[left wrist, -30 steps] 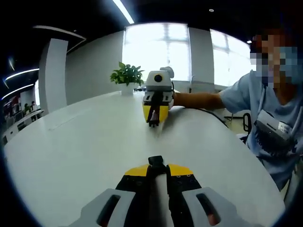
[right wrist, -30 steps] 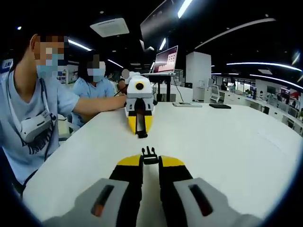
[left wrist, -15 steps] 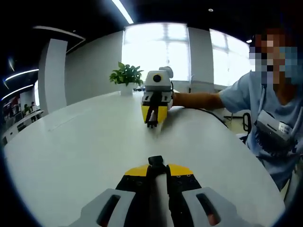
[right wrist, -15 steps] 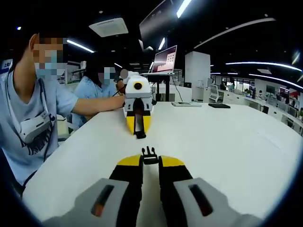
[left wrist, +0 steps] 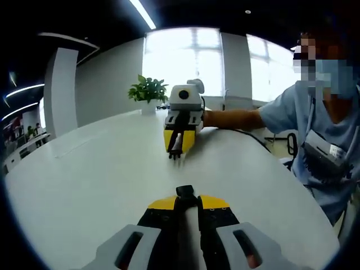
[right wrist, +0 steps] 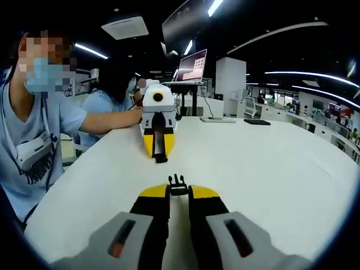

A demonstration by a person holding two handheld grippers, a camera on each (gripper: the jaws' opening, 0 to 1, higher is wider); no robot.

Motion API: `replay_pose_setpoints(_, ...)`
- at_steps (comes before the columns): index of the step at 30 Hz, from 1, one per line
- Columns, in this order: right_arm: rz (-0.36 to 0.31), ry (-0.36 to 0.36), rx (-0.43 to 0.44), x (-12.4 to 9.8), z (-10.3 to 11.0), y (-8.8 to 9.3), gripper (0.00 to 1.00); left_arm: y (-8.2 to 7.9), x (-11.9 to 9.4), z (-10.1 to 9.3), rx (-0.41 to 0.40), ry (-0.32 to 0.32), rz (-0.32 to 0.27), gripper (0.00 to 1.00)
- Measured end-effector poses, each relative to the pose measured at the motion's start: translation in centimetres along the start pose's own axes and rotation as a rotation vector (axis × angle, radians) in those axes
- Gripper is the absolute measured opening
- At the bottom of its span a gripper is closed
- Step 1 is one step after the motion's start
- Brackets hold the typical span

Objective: Snap the two parts of the plastic buckle together until the buckle closes and remains connected.

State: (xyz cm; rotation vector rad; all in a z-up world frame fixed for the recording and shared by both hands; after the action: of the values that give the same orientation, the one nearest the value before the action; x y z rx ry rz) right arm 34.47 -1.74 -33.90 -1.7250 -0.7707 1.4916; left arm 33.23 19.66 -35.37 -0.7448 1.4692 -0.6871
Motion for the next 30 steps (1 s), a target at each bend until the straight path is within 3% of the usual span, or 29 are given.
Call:
replay_pose_setpoints(20, 0.027, -0.039, -0.019, 0.7, 0.8, 0.0, 0.12, -0.1, 0.6, -1.0, 0.016, 0.020, -0.002, 0.11)
replay_pose_setpoints(30, 0.050, -0.055, -0.070, 1.9, 1.8, -0.5, 0.12, -0.3, 0.8, -1.1, 0.032, 0.030, -0.007, 0.11)
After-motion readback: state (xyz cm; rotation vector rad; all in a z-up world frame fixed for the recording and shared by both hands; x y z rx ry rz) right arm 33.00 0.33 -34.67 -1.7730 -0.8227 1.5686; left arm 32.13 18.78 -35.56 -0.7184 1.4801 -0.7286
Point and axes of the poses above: the point that each gripper's makers call its tool centre point, and the gripper's own axes: x roughly forward along the fingers, z roughly to its left, y roughly out of its underside, the point moved 7 cm from there along -x, roughly backward along the fingers, and after that the axes turned 15 degrees about z, right-handed, at the moved point
